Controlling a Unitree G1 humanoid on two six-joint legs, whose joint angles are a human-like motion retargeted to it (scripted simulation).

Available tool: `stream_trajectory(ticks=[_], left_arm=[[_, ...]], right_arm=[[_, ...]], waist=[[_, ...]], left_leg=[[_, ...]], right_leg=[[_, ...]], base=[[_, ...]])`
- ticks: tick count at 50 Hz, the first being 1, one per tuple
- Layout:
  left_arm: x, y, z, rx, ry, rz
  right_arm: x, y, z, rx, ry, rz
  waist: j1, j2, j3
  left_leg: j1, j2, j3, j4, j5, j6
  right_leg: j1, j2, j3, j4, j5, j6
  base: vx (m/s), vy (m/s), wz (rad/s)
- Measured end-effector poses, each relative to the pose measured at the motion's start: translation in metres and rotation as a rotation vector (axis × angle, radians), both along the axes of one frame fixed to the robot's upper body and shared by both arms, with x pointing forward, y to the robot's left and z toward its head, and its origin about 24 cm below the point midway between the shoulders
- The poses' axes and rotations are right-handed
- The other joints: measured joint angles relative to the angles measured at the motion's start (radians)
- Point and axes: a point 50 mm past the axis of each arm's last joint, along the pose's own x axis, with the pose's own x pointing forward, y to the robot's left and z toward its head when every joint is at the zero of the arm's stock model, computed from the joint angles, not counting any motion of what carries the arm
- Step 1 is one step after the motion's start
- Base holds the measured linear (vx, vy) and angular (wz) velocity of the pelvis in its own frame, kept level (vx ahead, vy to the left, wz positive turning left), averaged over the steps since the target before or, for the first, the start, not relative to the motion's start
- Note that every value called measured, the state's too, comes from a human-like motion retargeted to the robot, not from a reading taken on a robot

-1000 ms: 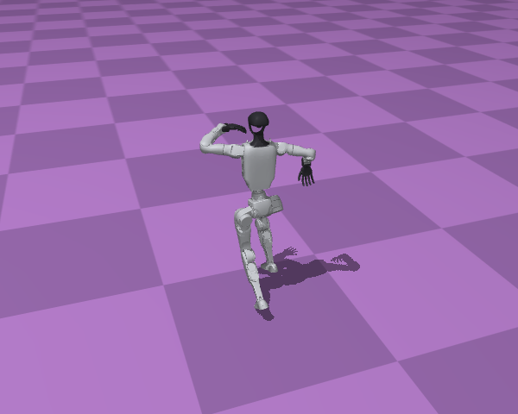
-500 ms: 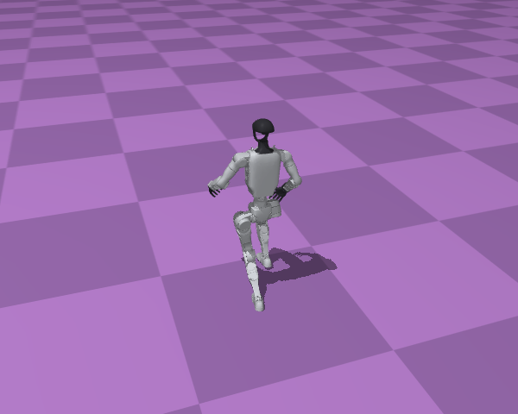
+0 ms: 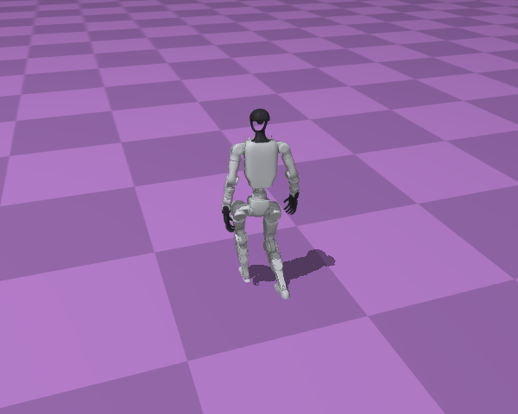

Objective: Run

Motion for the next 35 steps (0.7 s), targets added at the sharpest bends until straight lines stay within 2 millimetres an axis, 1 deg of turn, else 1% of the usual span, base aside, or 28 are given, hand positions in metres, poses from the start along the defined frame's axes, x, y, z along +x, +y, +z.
stream_trajectory(ticks=[2,3,5,8,9,10,12,13,15,18,20,22,25,28,31,32,33,35], left_arm=[[0.015,0.003,0.002,0.02,-0.072,0.017],[0.018,0.003,0.003,0.024,-0.096,0.018],[0.028,0.005,0.005,0.035,-0.144,0.013],[0.035,0.011,0.009,0.054,-0.182,-0.004],[0.038,0.016,0.01,0.063,-0.188,-0.01],[0.041,0.021,0.012,0.074,-0.194,-0.015],[0.038,0.025,0.013,0.084,-0.187,-0.009],[0.039,0.031,0.014,0.095,-0.186,-0.002],[0.039,0.039,0.016,0.121,-0.187,0.02],[0.042,0.049,0.019,0.156,-0.204,0.066],[0.05,0.055,0.021,0.178,-0.231,0.093],[0.064,0.061,0.025,0.197,-0.273,0.116],[0.095,0.067,0.034,0.234,-0.356,0.124],[0.115,0.067,0.039,0.258,-0.399,0.133],[0.11,0.06,0.034,0.239,-0.375,0.139],[0.108,0.057,0.032,0.227,-0.361,0.14],[0.106,0.055,0.031,0.21,-0.345,0.142],[0.092,0.048,0.024,0.18,-0.291,0.142]], right_arm=[[0.008,0.001,0.002,-0.009,-0.032,0.005],[0.008,0.002,0.002,-0.01,-0.036,0.002],[0.009,0.004,0.002,-0.009,-0.048,-0.012],[0.003,0.009,-0.002,0.003,-0.044,-0.038],[0.001,0.011,-0.004,0.011,-0.041,-0.05],[0.0,0.013,-0.005,0.02,-0.038,-0.062],[-0.011,0.016,-0.009,0.026,-0.015,-0.075],[-0.014,0.017,-0.01,0.029,-0.009,-0.082],[-0.022,0.02,-0.013,0.028,0.005,-0.1],[-0.031,0.022,-0.016,0.019,0.015,-0.133],[-0.033,0.024,-0.017,0.017,0.018,-0.159],[-0.032,0.026,-0.018,0.019,0.014,-0.19],[-0.026,0.031,-0.019,0.044,0.006,-0.231],[-0.025,0.042,-0.022,0.096,0.029,-0.249],[-0.038,0.054,-0.029,0.146,0.104,-0.23],[-0.041,0.056,-0.03,0.163,0.129,-0.219],[-0.04,0.056,-0.031,0.179,0.15,-0.206],[-0.047,0.057,-0.032,0.192,0.188,-0.19]], waist=[[0.01,0.02,-0.006],[0.008,0.019,-0.002],[0.007,0.025,-0.002],[0.014,0.052,-0.015],[0.035,0.092,-0.02],[0.065,0.146,-0.023],[0.062,0.174,-0.035],[0.066,0.2,-0.04],[0.06,0.237,-0.048],[0.033,0.266,-0.048],[0.012,0.267,-0.039],[-0.007,0.248,-0.021],[-0.021,0.193,0.013],[-0.022,0.128,0.032],[-0.01,0.106,0.06],[-0.013,0.095,0.06],[-0.028,0.075,0.05],[-0.028,0.053,0.055]], left_leg=[[-0.035,0.042,0.008,-0.009,-0.012,-0.022],[-0.046,0.048,0.02,0.023,-0.023,-0.027],[-0.058,0.074,0.038,0.107,-0.056,-0.027],[-0.045,0.148,0.052,0.328,-0.132,-0.008],[-0.033,0.216,0.037,0.428,-0.172,-0.009],[-0.02,0.303,0.014,0.536,-0.218,-0.014],[0.055,0.347,-0.01,0.653,-0.222,-0.017],[0.103,0.379,-0.039,0.69,-0.216,-0.031],[0.208,0.408,-0.093,0.721,-0.187,-0.063],[0.361,0.385,-0.175,0.65,-0.152,-0.117],[0.448,0.349,-0.215,0.557,-0.17,-0.131],[0.509,0.305,-0.233,0.441,-0.241,-0.109],[0.545,0.226,-0.228,0.264,-0.377,-0.034],[0.513,0.151,-0.202,0.148,-0.394,0.021],[0.46,0.134,-0.18,0.167,-0.396,0.033],[0.444,0.121,-0.183,0.152,-0.381,0.034],[0.438,0.093,-0.193,0.097,-0.342,0.037],[0.403,0.071,-0.184,0.112,-0.32,0.034]], right_leg=[[-0.039,0.016,-0.024,-0.059,0.015,-0.016],[-0.055,0.008,-0.033,-0.055,0.016,-0.016],[-0.086,0.006,-0.051,-0.061,0.031,-0.015],[-0.126,0.032,-0.078,-0.071,0.075,-0.01],[-0.119,0.087,-0.093,-0.118,0.115,-0.017],[-0.103,0.163,-0.111,-0.188,0.166,-0.029],[-0.14,0.191,-0.123,-0.174,0.197,-0.034],[-0.134,0.225,-0.131,-0.221,0.236,-0.039],[-0.154,0.268,-0.142,-0.252,0.289,-0.046],[-0.21,0.297,-0.152,-0.238,0.345,-0.041],[-0.249,0.296,-0.15,-0.216,0.371,-0.03],[-0.285,0.273,-0.136,-0.196,0.373,-0.009],[-0.337,0.209,-0.103,-0.205,0.338,0.031],[-0.388,0.127,-0.095,-0.239,0.325,0.055],[-0.398,0.102,-0.125,-0.163,0.289,0.048],[-0.396,0.087,-0.132,-0.128,0.273,0.044],[-0.397,0.056,-0.132,-0.087,0.253,0.041],[-0.372,0.034,-0.135,0.024,0.219,0.027]], base=[[-0.64,-0.1,0.16],[-0.65,-0.08,0.37],[-0.61,-0.05,0.39],[-0.55,-0.01,0.08],[-0.49,0.02,-0.68],[-0.5,0.02,-0.72],[-0.52,0.02,-0.36],[-0.5,0.03,-0.32],[-0.51,0.04,-0.31],[-0.56,0.07,-0.18],[-0.59,0.09,-0.05],[-0.62,0.12,0.11],[-0.65,0.16,0.18],[-0.66,0.18,0.08],[-0.59,0.14,-0.08],[-0.45,0.12,0.35],[-0.43,0.11,0.45],[-0.45,0.1,0.28]])
